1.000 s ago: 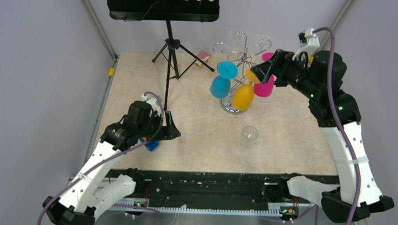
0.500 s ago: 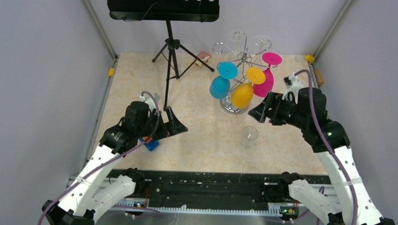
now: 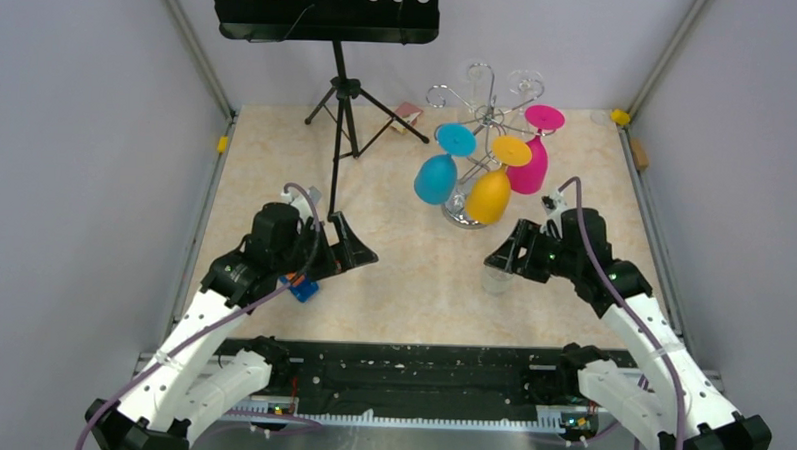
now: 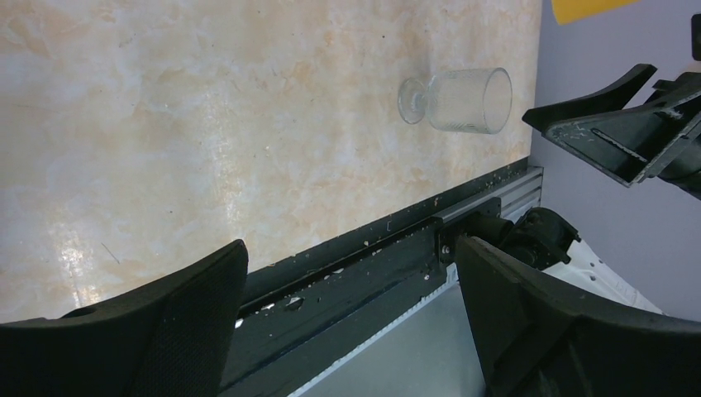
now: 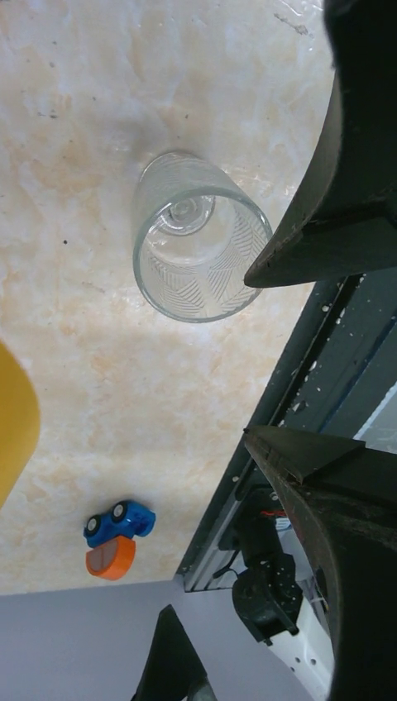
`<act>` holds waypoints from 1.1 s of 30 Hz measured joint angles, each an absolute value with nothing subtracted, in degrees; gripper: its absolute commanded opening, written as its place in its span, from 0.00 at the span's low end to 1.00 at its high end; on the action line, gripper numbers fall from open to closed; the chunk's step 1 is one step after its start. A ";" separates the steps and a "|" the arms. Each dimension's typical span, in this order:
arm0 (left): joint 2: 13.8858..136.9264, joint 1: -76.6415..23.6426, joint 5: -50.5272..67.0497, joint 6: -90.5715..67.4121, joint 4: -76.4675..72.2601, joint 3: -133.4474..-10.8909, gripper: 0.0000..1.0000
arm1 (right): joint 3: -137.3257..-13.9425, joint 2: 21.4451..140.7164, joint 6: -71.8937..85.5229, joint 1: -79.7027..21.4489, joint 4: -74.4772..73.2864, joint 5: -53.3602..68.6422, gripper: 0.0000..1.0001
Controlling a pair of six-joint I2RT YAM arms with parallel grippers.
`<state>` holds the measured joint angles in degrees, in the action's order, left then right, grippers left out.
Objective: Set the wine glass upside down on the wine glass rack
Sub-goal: Pick up the wine glass at the center of the board.
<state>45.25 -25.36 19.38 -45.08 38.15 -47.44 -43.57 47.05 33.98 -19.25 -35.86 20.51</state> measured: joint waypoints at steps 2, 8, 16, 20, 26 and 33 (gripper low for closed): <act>45.25 -25.36 19.16 -45.08 38.15 -47.20 0.98 | -41.17 46.44 35.18 -19.38 -34.50 20.34 0.64; 45.34 -25.36 18.79 -45.08 38.17 -46.35 0.98 | -37.04 46.00 37.80 -20.16 -30.37 19.49 0.64; 45.63 -25.36 18.59 -45.10 38.17 -45.47 0.98 | -36.34 49.63 38.04 -22.28 -28.45 15.66 0.64; 45.63 -25.36 18.55 -45.10 38.17 -45.23 0.98 | -36.45 52.47 37.50 -25.39 -30.24 11.68 0.64; 45.58 -25.36 18.35 -45.10 38.20 -44.77 0.98 | -36.49 53.91 36.99 -27.16 -35.31 6.55 0.48; 45.58 -25.36 18.31 -45.10 38.17 -44.75 0.98 | -36.49 53.08 36.60 -27.22 -37.78 4.08 0.15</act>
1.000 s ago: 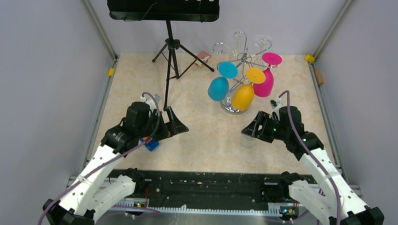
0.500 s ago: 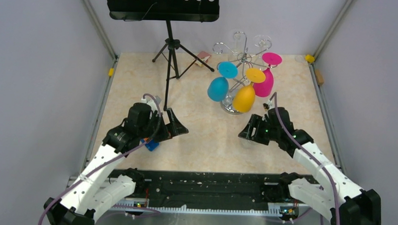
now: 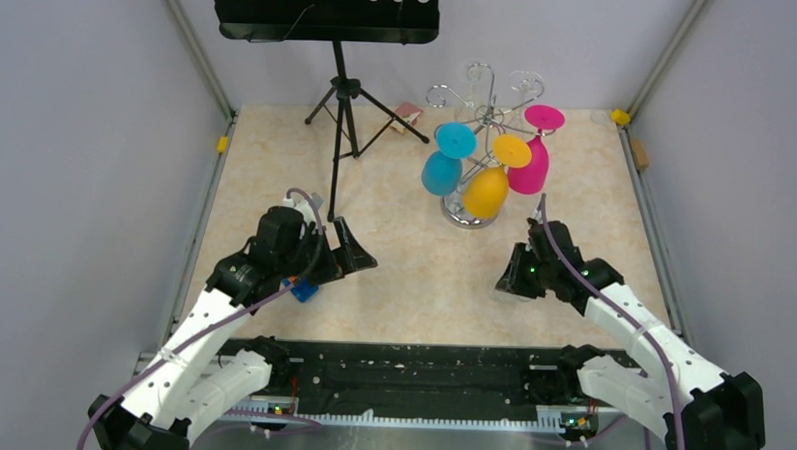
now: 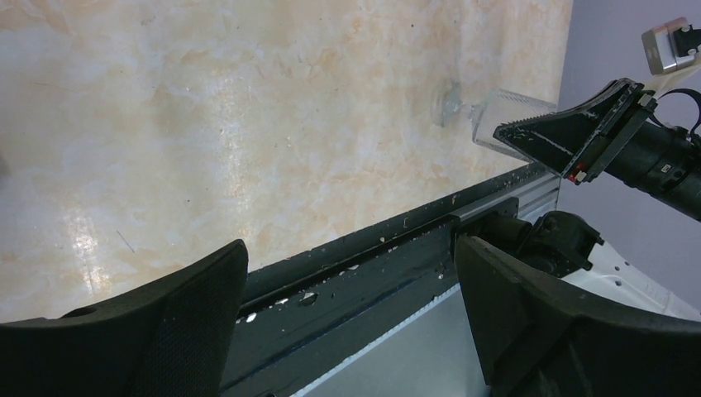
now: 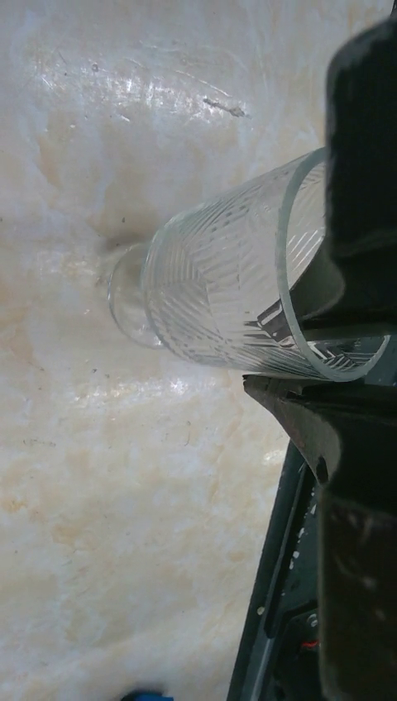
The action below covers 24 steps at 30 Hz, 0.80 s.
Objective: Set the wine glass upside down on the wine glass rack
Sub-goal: Pick up the wine glass at the center of the board.
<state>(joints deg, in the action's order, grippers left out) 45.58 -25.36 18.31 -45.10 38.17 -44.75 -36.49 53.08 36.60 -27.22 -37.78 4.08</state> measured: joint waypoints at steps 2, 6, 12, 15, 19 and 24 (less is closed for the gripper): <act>45.58 -25.36 18.28 -45.12 38.20 -44.75 0.98 | -36.53 52.82 36.62 -27.27 -37.85 4.10 0.05; 45.58 -25.36 18.33 -45.10 38.17 -44.75 0.98 | -36.80 52.71 36.67 -27.27 -38.28 4.10 0.00; 45.60 -25.36 18.59 -45.10 38.17 -44.77 0.98 | -38.46 52.62 36.75 -27.27 -40.45 4.78 0.00; 45.67 -25.36 19.44 -45.08 38.17 -44.77 0.98 | -41.06 52.07 37.36 -27.27 -41.01 6.22 0.00; 46.74 -25.30 22.85 -45.12 37.67 -44.93 0.95 | -44.45 50.50 38.72 -27.27 -40.66 9.28 0.00; 49.32 -25.28 29.39 -47.11 34.74 -44.91 0.90 | -45.98 47.88 42.00 -27.27 -38.54 14.06 0.00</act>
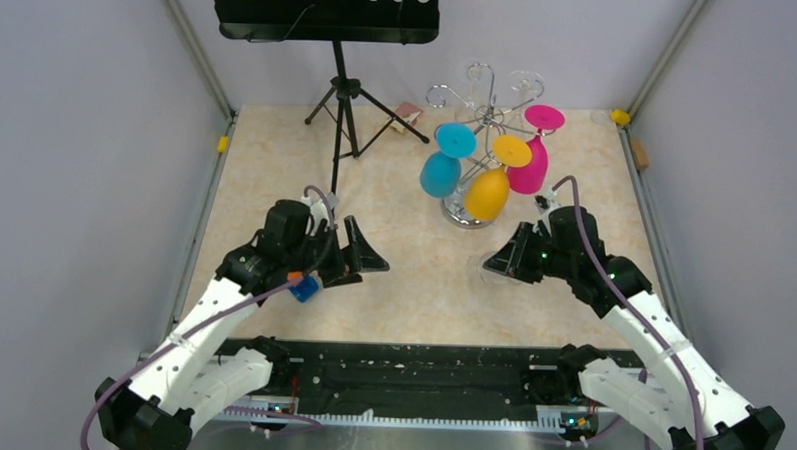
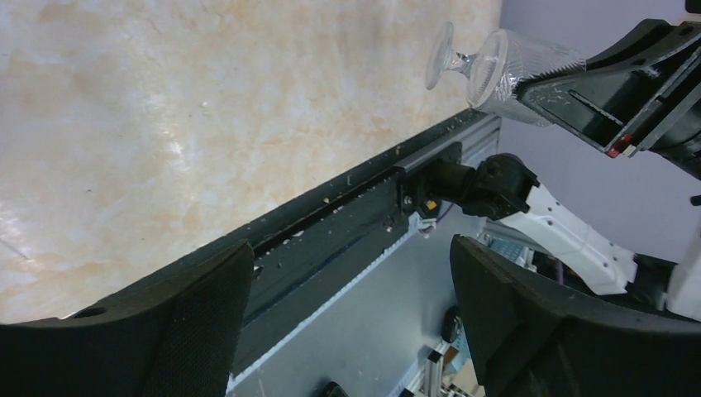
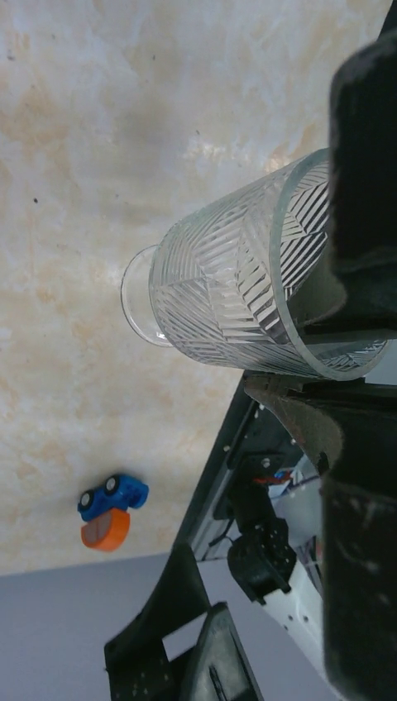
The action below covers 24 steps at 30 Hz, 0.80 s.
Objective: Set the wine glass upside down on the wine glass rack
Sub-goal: Pick up the wine glass at the center of the board, then turn the wine glass upside down at the wine rack.
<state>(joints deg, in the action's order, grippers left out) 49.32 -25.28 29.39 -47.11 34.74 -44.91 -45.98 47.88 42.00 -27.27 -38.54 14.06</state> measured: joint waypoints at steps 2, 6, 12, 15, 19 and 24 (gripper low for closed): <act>50.19 -25.30 31.14 -48.14 33.47 -44.88 0.89 | -45.98 46.81 43.77 -27.27 -38.15 15.64 0.00; 52.40 -25.93 33.76 -50.22 31.18 -44.88 0.87 | -45.71 44.40 47.57 -27.27 -36.34 18.92 0.00; 55.81 -31.77 33.63 -54.13 25.89 -44.45 0.83 | -45.28 43.11 50.76 -27.27 -34.37 22.85 0.00; 58.76 -36.38 32.99 -55.53 23.03 -44.49 0.80 | -44.56 43.16 51.90 -27.27 -32.97 24.62 0.00; 64.38 -41.85 31.79 -56.25 21.19 -45.52 0.71 | -44.34 43.16 53.17 -27.40 -32.12 26.30 0.00; 69.71 -45.30 30.59 -56.69 19.42 -47.97 0.60 | -44.34 43.16 54.52 -28.53 -31.20 27.57 0.00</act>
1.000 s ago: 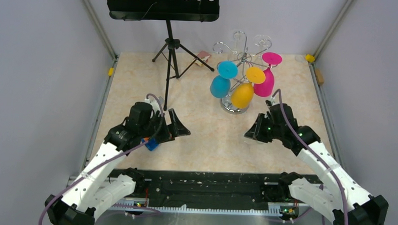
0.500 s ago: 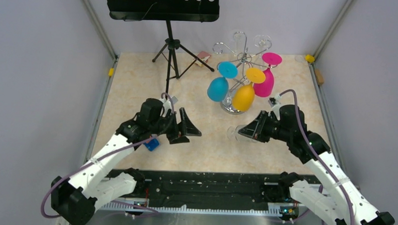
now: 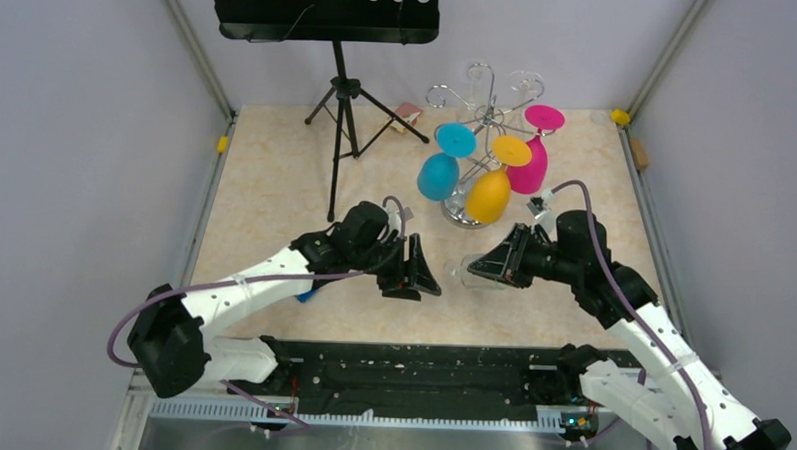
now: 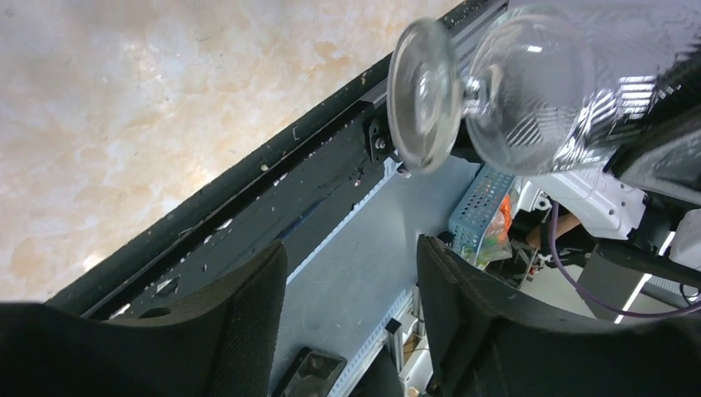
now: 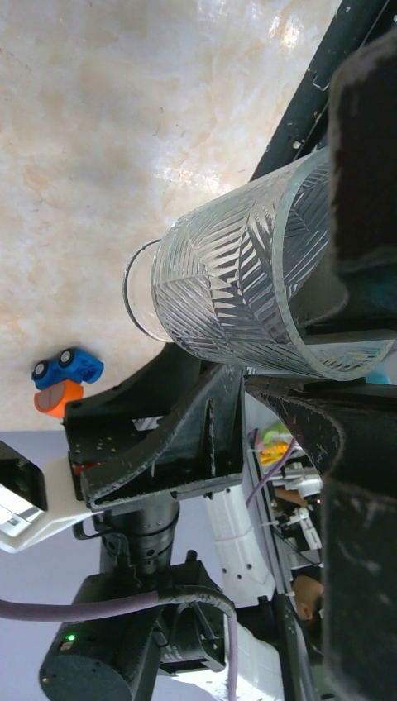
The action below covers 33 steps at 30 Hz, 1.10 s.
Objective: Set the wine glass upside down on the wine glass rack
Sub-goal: Turn the wine glass upside down at the wine rack.
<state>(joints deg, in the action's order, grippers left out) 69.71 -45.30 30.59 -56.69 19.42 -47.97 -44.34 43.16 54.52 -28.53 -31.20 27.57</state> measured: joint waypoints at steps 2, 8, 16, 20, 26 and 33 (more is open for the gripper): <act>71.81 -46.06 30.55 -56.62 18.65 -49.56 0.58 | -44.34 43.16 54.87 -29.10 -30.98 27.81 0.00; 76.20 -47.37 30.15 -55.86 17.19 -53.34 0.53 | -44.34 43.16 55.83 -29.98 -30.85 27.99 0.00; 78.65 -47.77 29.32 -55.66 15.14 -54.54 0.27 | -44.34 43.16 57.19 -31.42 -29.56 27.86 0.00; 79.66 -48.27 29.78 -55.72 13.19 -54.81 0.08 | -44.27 43.16 57.25 -31.66 -29.85 27.46 0.00; 79.70 -49.06 29.47 -54.52 13.06 -54.87 0.00 | -44.25 43.16 57.30 -31.79 -29.67 27.20 0.00; 79.59 -49.08 28.80 -54.28 13.04 -54.87 0.00 | -44.23 43.16 57.25 -31.79 -29.65 26.87 0.39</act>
<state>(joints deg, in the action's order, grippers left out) 79.59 -49.08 28.80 -54.28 13.04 -54.87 -44.23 43.16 57.25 -31.79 -29.65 26.87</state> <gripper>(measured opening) 0.045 0.173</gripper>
